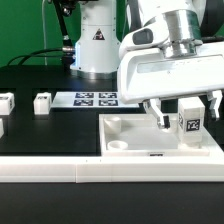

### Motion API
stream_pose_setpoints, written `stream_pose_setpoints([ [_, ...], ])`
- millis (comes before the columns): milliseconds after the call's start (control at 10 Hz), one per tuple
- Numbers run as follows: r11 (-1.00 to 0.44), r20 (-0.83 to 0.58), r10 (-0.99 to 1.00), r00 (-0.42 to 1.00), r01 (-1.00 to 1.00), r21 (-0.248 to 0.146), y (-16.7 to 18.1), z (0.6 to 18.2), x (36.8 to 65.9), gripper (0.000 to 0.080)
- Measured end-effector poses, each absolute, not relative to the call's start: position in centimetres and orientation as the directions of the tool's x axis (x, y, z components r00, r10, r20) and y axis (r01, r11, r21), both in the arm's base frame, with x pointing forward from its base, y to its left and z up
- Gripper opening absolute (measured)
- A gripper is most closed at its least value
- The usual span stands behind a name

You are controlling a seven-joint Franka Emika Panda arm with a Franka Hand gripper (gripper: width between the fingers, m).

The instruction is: Assemble square table

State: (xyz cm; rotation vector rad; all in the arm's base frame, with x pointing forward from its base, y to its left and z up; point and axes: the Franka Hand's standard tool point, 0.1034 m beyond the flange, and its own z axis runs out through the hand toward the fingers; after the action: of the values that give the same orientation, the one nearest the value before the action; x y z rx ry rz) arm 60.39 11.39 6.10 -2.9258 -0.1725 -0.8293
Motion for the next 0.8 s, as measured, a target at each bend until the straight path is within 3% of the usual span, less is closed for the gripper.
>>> stream_pose_setpoints([
  [300,-0.988,0.515,0.083,0.853,0.136,-0.066,11.2,9.6,61.3,0.0649],
  [400,-0.988,0.508,0.085,0.857,0.138,-0.068,11.2,10.1,61.4,0.0649],
  [700,-0.988,0.498,0.087,0.863,0.139,-0.069,11.2,9.9,61.3,0.0649],
  [800,-0.986,0.419,0.097,0.903,0.145,-0.083,11.5,9.3,60.8,0.0649],
])
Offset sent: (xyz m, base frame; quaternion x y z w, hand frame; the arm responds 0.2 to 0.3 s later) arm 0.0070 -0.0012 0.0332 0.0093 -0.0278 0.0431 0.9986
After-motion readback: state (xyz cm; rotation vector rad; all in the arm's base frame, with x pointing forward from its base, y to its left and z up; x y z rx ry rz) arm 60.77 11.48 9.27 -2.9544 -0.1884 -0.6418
